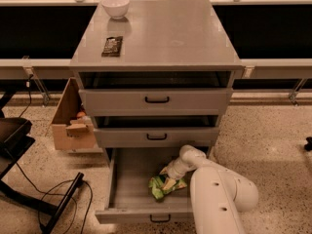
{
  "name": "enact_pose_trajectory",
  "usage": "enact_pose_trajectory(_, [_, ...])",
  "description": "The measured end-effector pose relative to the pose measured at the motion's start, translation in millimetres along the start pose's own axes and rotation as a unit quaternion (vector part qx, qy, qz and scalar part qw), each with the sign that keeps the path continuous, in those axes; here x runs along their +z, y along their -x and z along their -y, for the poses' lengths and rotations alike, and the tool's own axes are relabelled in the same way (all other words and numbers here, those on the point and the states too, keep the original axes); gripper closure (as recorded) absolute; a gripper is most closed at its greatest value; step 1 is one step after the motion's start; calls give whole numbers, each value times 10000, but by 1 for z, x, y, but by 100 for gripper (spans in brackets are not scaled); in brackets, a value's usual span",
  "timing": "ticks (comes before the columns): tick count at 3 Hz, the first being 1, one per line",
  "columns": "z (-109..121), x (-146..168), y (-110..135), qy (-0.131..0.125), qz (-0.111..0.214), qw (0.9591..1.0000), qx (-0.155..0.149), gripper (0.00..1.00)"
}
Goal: Pick green rice chip bag from bottom drawer and place on counter
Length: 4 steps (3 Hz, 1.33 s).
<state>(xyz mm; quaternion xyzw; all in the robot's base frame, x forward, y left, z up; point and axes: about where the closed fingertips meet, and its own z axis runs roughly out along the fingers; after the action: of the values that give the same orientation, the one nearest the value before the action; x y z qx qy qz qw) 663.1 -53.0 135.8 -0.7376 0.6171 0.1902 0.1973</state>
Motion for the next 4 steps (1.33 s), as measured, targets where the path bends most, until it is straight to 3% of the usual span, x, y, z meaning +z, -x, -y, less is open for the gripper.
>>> enact_pose_trajectory(1, [0,-3,2,0,-1,10000,0,100])
enact_pose_trajectory(2, [-2,-29,19,-15,-188,9998,71,100])
enact_pose_trajectory(3, [33,-106,33,-705,-652,9951,256,100])
enact_pose_trajectory(4, [48,-198,98,-1284,-907,9863,499,100])
